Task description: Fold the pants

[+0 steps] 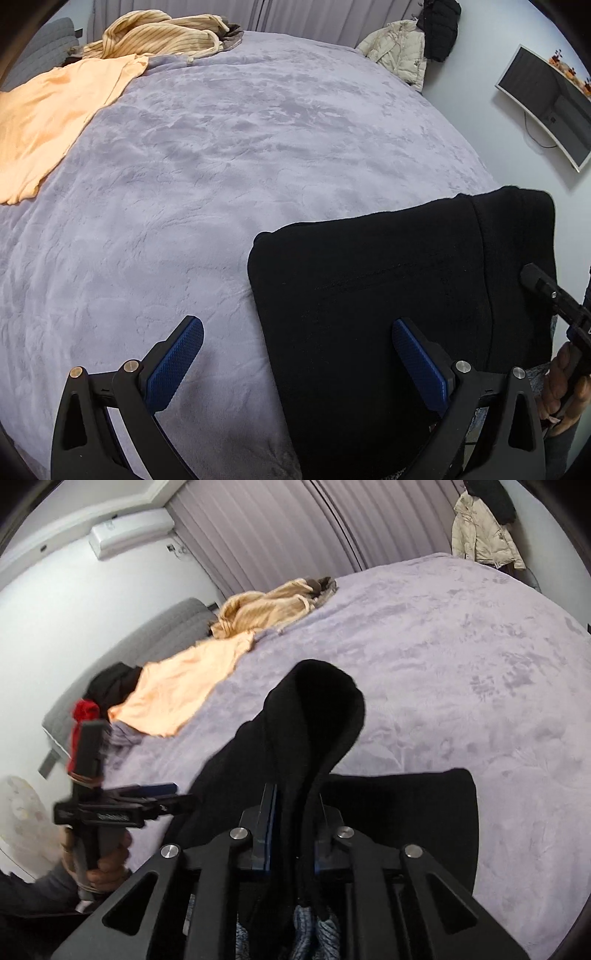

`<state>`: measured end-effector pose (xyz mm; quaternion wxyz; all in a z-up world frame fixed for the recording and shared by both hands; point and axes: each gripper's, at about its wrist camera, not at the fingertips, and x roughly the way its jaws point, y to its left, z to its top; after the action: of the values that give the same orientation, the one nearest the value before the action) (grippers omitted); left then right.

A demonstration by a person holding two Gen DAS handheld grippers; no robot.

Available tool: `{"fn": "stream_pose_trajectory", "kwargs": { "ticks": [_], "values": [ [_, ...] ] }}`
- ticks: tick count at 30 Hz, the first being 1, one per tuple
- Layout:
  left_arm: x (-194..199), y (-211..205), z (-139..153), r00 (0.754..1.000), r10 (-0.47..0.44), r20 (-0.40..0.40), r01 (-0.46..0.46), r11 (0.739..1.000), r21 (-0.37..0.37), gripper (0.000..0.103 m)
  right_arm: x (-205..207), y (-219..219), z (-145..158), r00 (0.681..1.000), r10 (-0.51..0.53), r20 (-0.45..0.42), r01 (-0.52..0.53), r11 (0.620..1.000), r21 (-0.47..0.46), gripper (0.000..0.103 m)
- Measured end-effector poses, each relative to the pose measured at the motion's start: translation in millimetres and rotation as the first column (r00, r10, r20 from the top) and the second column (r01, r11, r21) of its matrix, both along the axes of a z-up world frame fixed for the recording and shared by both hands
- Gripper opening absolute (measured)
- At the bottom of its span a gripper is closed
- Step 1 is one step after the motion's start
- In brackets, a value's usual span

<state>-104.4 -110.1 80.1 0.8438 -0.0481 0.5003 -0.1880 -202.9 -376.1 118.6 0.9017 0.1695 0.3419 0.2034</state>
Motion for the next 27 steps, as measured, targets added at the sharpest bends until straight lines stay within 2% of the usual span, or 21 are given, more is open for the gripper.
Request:
{"fn": "stream_pose_trajectory", "kwargs": {
  "ticks": [2,4,6,7,9,10,12,13,15,17,19,21,23,24,25,26,27],
  "values": [
    [-4,-11,13,0.999,-0.030,0.033,0.031,0.999,-0.013,0.102,-14,-5,21,0.997,-0.038,0.065,0.039,0.999,-0.014,0.015],
    [-5,-28,19,0.996,-0.072,0.044,0.073,0.997,-0.018,0.102,-21,-16,29,0.993,-0.087,0.082,0.089,0.996,-0.023,0.015],
    [-6,-46,19,0.992,-0.115,0.052,0.116,0.993,-0.002,0.102,-16,-33,13,0.989,-0.146,0.021,0.146,0.989,-0.026,0.015],
    [-6,-56,16,0.990,-0.126,0.057,0.125,0.992,0.032,0.102,-10,-44,-6,0.979,-0.198,-0.051,0.196,0.980,-0.038,0.016],
    [-5,-78,-2,0.989,-0.143,0.048,0.133,0.976,0.173,0.102,-2,-51,-42,0.954,-0.260,-0.150,0.244,0.963,-0.118,0.030],
    [-5,-82,-10,0.988,-0.147,0.041,0.135,0.970,0.204,0.102,-1,-53,-50,0.949,-0.275,-0.154,0.259,0.959,-0.119,0.032],
    [-6,-84,-14,0.987,-0.155,0.033,0.145,0.970,0.196,0.102,-5,-54,-44,0.949,-0.285,-0.139,0.276,0.958,-0.075,0.040],
    [-7,-81,-9,0.987,-0.154,0.038,0.145,0.973,0.181,0.102,-7,-53,-36,0.945,-0.305,-0.118,0.293,0.950,-0.106,0.045],
    [-7,-73,8,0.987,-0.144,0.067,0.135,0.983,0.127,0.102,-17,-45,-11,0.933,-0.361,0.003,0.353,0.910,-0.215,0.055],
    [-4,-67,27,0.987,-0.107,0.116,0.098,0.992,0.082,0.102,-25,-26,18,0.929,-0.345,0.138,0.371,0.878,-0.303,0.082],
    [7,-70,32,0.990,-0.068,0.120,0.057,0.994,0.091,0.102,-20,-2,35,0.947,-0.248,0.205,0.306,0.890,-0.338,0.083],
    [22,-76,21,0.996,-0.022,0.084,0.011,0.990,0.140,0.102,-4,18,37,0.971,-0.154,0.186,0.209,0.920,-0.333,0.083],
    [39,-79,-1,0.999,0.034,0.011,-0.035,0.978,0.205,0.102,23,25,22,0.994,-0.079,0.069,0.095,0.957,-0.272,0.083],
    [45,-79,-13,0.998,0.046,-0.039,-0.037,0.979,0.198,0.102,33,23,8,0.996,-0.084,0.018,0.086,0.963,-0.256,0.081],
    [47,-77,-21,0.996,0.051,-0.071,-0.037,0.983,0.181,0.103,49,14,-10,0.992,-0.120,-0.047,0.105,0.963,-0.247,0.076],
    [51,-75,-28,0.994,0.046,-0.100,-0.031,0.989,0.146,0.103,60,4,-25,0.982,-0.154,-0.108,0.125,0.963,-0.238,0.062],
    [54,-75,-31,0.993,0.040,-0.115,-0.024,0.991,0.131,0.103,68,-8,-39,0.970,-0.183,-0.158,0.144,0.962,-0.234,0.056]
  ]
}}
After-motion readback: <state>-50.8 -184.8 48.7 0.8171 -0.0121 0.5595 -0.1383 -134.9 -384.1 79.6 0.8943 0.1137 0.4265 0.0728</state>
